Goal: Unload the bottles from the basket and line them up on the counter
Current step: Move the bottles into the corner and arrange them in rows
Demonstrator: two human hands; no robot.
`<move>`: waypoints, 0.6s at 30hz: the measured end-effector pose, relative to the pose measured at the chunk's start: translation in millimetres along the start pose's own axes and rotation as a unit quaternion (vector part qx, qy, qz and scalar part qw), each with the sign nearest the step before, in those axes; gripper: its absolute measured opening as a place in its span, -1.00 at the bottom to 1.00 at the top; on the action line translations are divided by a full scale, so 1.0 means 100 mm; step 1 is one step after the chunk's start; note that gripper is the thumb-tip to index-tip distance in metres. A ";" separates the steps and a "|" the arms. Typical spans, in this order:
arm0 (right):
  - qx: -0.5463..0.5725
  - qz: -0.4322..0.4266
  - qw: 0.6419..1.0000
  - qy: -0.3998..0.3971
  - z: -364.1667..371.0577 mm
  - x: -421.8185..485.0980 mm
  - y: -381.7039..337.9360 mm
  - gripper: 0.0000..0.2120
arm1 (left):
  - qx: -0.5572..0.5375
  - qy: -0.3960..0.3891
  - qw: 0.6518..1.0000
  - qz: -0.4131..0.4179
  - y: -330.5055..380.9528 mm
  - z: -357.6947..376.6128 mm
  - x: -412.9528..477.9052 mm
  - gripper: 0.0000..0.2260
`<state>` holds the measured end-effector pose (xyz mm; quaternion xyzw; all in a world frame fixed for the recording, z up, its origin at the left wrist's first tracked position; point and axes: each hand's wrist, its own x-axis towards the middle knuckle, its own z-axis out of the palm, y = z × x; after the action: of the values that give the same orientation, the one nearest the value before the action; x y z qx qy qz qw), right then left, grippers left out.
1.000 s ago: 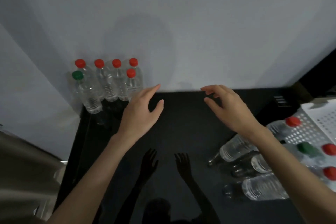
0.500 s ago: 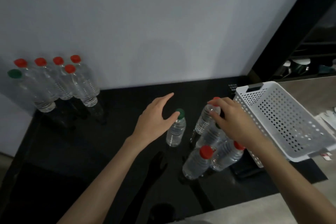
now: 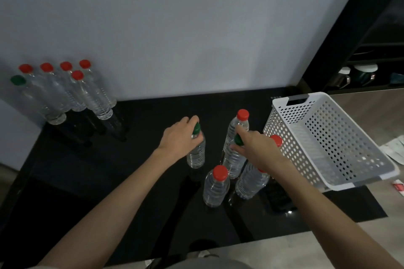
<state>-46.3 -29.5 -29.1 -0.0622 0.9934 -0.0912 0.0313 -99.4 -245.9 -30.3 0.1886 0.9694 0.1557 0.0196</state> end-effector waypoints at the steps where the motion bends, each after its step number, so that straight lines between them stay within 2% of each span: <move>1: 0.020 -0.004 1.000 0.002 -0.01 0.02 -0.01 -0.71 | 0.001 0.002 1.000 0.000 0.01 0.01 0.01 -0.73; 8: 0.109 -0.058 0.991 -0.045 -0.03 0.21 -0.16 -0.75 | -0.006 0.043 0.999 -0.010 -0.20 0.04 -0.22 -0.71; 12: 0.129 -0.089 0.987 -0.043 -0.03 0.34 -0.36 -0.74 | -0.028 0.056 0.997 -0.036 -0.47 -0.08 -0.38 -0.71; 18: 0.183 -0.125 0.973 -0.071 -0.14 0.67 -1.04 -0.81 | -0.039 0.083 0.993 -0.073 -1.17 -0.39 -0.61 -0.71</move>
<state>-101.5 -136.9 0.1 -0.1857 0.9395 -0.2699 0.1005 -88.4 -383.4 -30.2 0.1030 0.9721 0.2066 -0.0422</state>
